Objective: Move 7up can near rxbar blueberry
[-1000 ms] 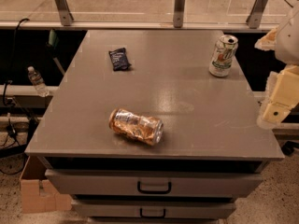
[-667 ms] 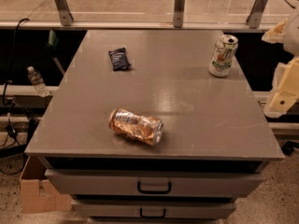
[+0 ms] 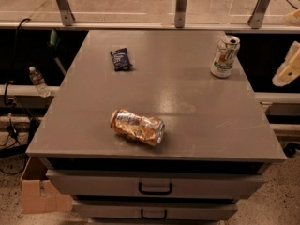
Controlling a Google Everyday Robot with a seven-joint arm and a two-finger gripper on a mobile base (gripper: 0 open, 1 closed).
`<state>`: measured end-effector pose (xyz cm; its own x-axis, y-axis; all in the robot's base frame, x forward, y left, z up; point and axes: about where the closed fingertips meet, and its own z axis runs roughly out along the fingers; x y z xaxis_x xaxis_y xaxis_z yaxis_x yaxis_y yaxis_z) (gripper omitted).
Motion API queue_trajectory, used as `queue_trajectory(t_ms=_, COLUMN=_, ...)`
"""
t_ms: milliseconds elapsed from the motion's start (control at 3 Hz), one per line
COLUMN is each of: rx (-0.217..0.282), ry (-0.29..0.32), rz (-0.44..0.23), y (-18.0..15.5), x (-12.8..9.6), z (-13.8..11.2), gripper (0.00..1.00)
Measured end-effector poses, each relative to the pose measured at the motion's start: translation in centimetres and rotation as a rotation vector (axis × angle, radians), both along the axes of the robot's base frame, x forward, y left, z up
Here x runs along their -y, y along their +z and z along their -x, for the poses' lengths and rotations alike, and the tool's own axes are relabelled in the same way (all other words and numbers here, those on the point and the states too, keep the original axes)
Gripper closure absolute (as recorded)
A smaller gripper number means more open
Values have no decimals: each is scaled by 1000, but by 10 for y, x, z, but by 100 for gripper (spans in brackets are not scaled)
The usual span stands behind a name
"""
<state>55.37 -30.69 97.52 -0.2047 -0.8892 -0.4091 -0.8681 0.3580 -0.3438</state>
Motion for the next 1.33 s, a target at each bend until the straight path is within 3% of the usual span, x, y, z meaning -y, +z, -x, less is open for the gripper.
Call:
queue_trajectory(t_ms=333, rx=50, ry=-13, rz=-80, y=-22, x=10, z=-47, gripper=0)
queue_trajectory(t_ms=667, rx=40, ry=-39, rz=-156, y=-59, x=11, z=-83, gripper=0)
queue_trajectory(t_ms=1000, rx=-2, ry=-63, rz=-262, y=-95, x=6, z=-108, gripper=0)
queue_trajectory(t_ms=1333, rx=-21, ry=-72, rz=-387, y=-111, x=-6, z=-127, gripper=0)
